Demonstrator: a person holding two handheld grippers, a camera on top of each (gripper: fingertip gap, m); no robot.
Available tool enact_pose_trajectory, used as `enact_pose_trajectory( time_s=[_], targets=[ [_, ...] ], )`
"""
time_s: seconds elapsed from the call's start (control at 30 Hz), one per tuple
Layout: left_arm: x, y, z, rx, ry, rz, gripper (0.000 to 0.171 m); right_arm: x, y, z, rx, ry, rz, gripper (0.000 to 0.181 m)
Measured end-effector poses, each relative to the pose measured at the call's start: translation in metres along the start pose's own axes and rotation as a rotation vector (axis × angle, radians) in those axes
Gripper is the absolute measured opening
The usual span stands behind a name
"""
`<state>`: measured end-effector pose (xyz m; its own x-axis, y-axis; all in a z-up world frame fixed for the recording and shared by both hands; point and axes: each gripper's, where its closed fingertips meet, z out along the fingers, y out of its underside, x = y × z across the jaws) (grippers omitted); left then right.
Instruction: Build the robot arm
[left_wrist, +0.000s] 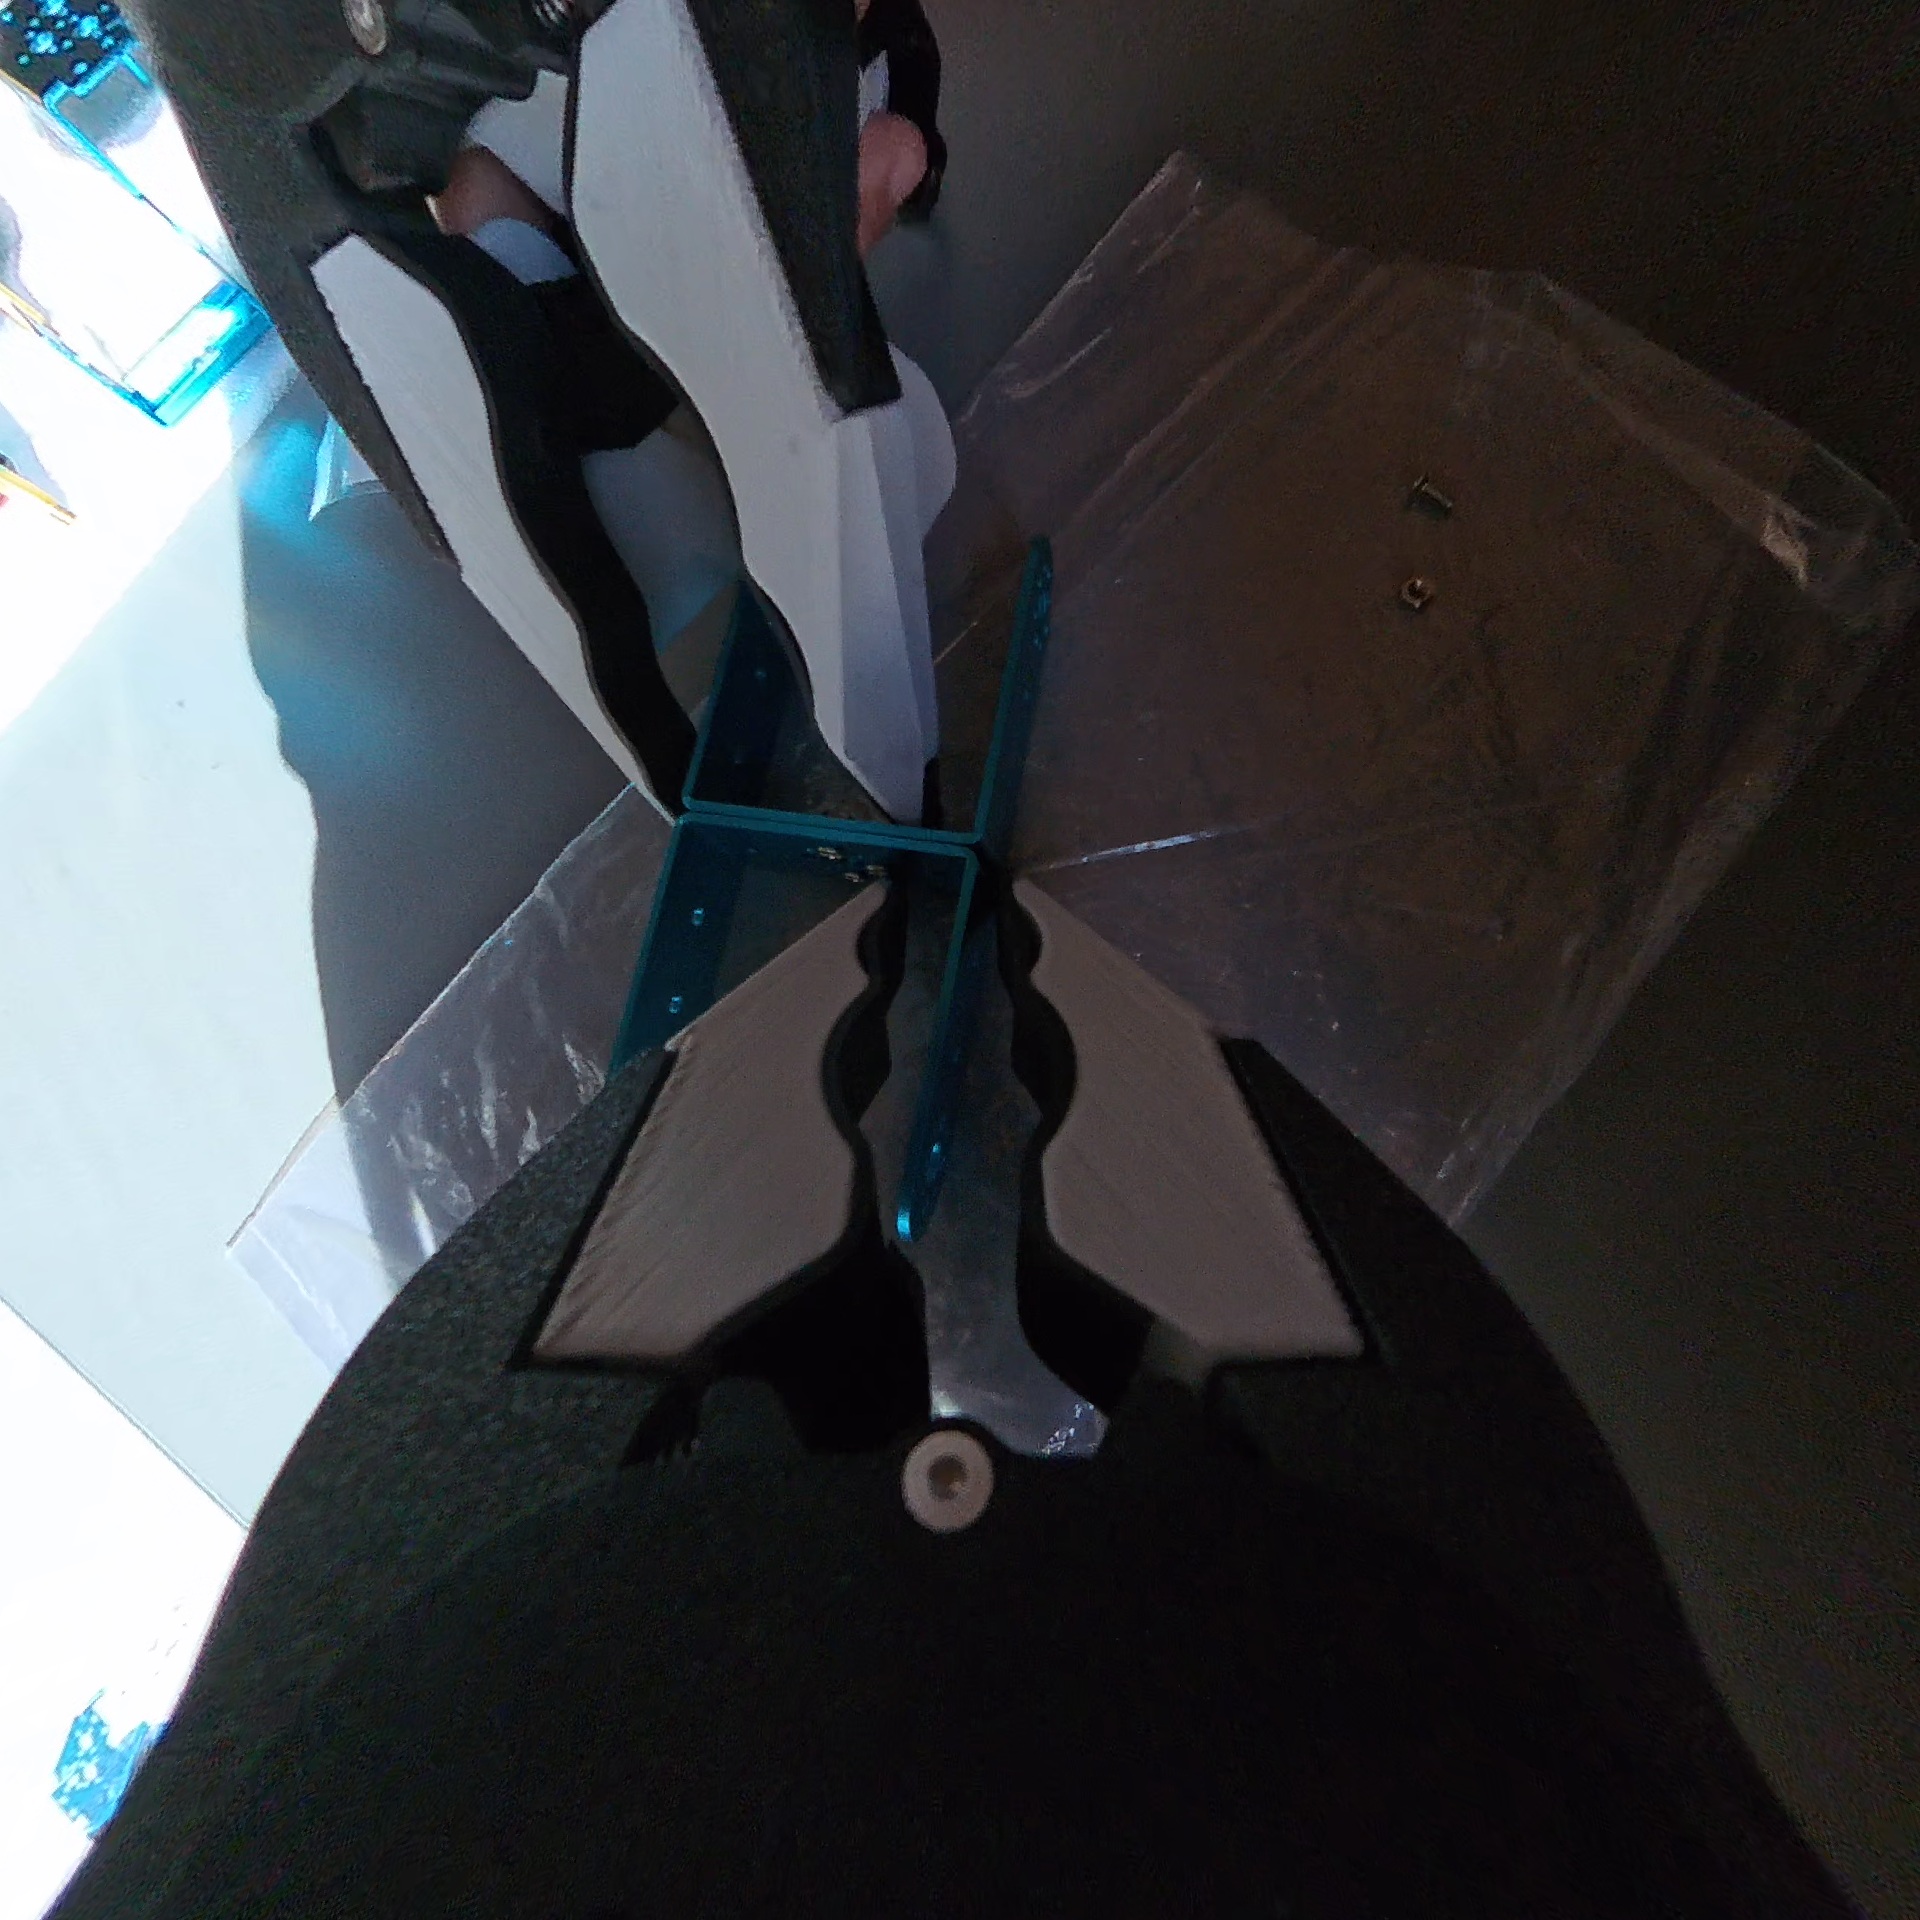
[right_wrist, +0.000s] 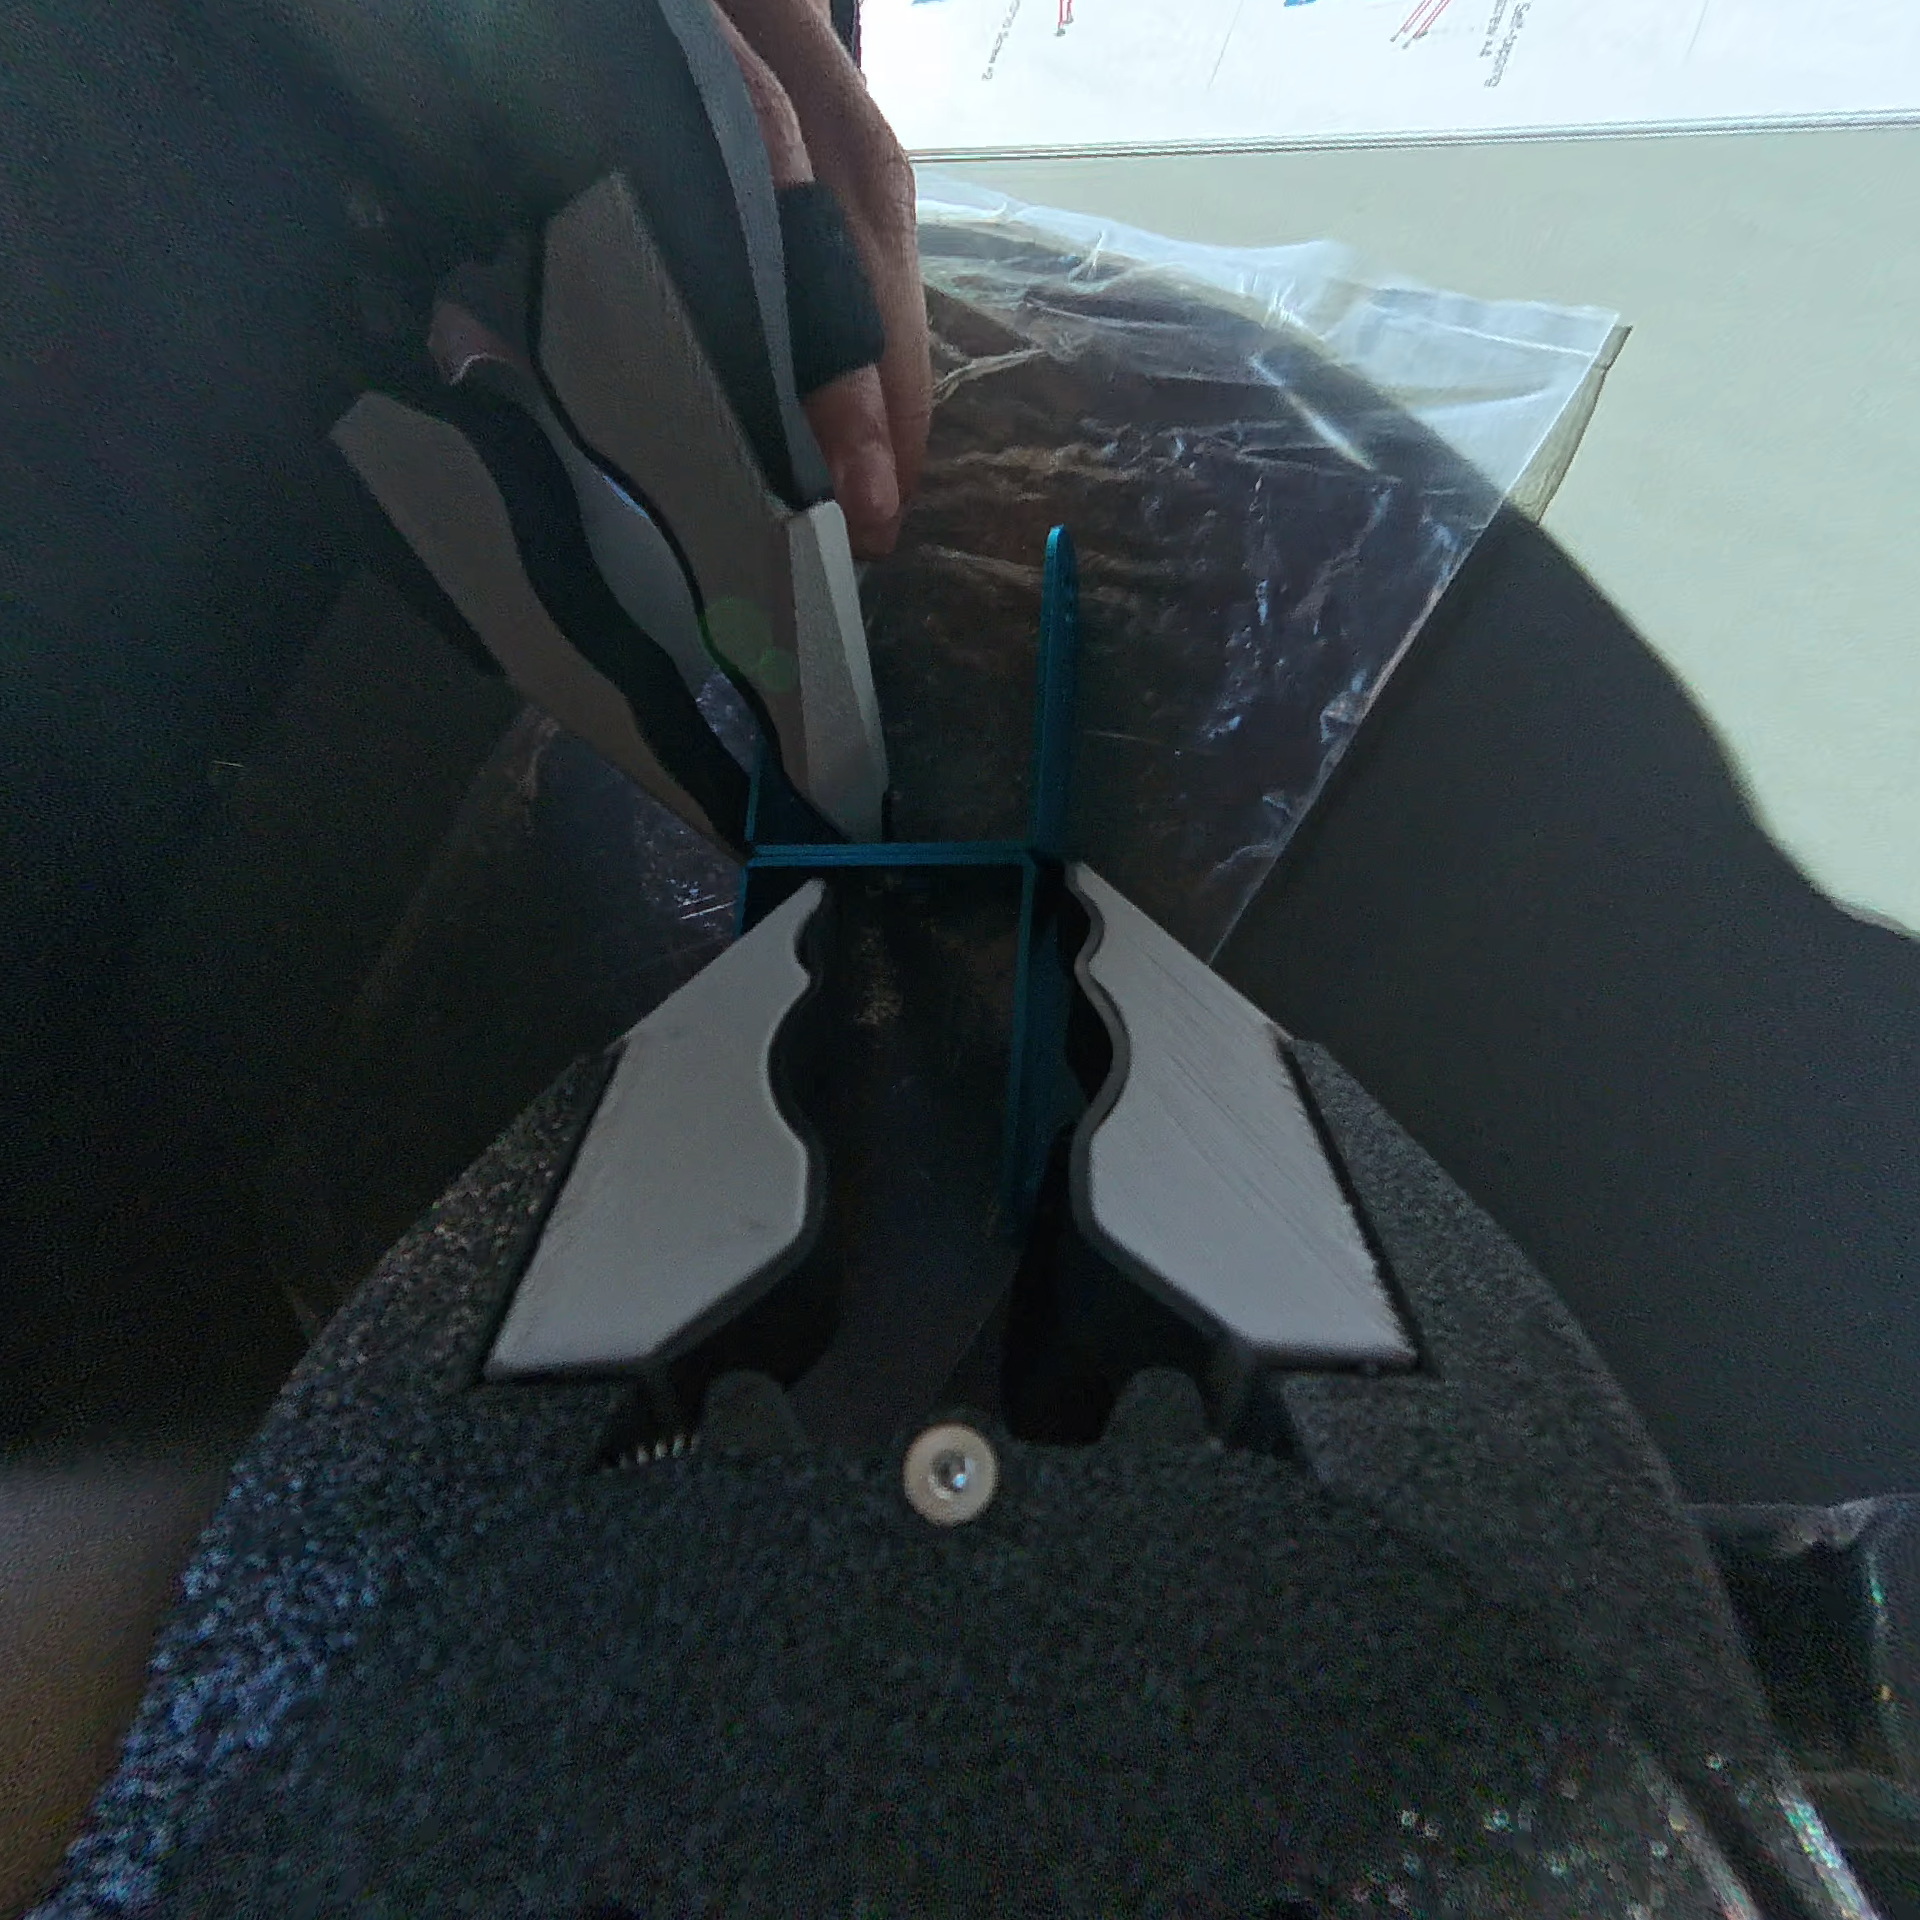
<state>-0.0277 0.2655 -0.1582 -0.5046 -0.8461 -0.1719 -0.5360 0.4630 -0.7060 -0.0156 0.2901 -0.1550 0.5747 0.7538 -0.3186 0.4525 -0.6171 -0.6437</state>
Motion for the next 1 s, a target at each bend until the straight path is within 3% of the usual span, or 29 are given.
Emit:
enact_pose_trajectory(
  time_s=[0.3,0.67,1.0],
  targets=[
    [0.001,0.0002,-0.0003,0.002,0.0,-0.001,0.015,0.0007,-0.0005,-0.0021,0.018,-0.066,0.068,0.033],
    [0.0016,-0.0008,0.0006,0.001,0.009,-0.001,0.016,-0.0059,0.0002,-0.0009,0.018,-0.041,0.02,0.047],
    [0.0018,-0.0006,0.0004,-0.001,0.005,0.001,0.015,0.0001,0.0018,-0.0002,-0.018,0.015,-0.02,0.037]
  ],
)
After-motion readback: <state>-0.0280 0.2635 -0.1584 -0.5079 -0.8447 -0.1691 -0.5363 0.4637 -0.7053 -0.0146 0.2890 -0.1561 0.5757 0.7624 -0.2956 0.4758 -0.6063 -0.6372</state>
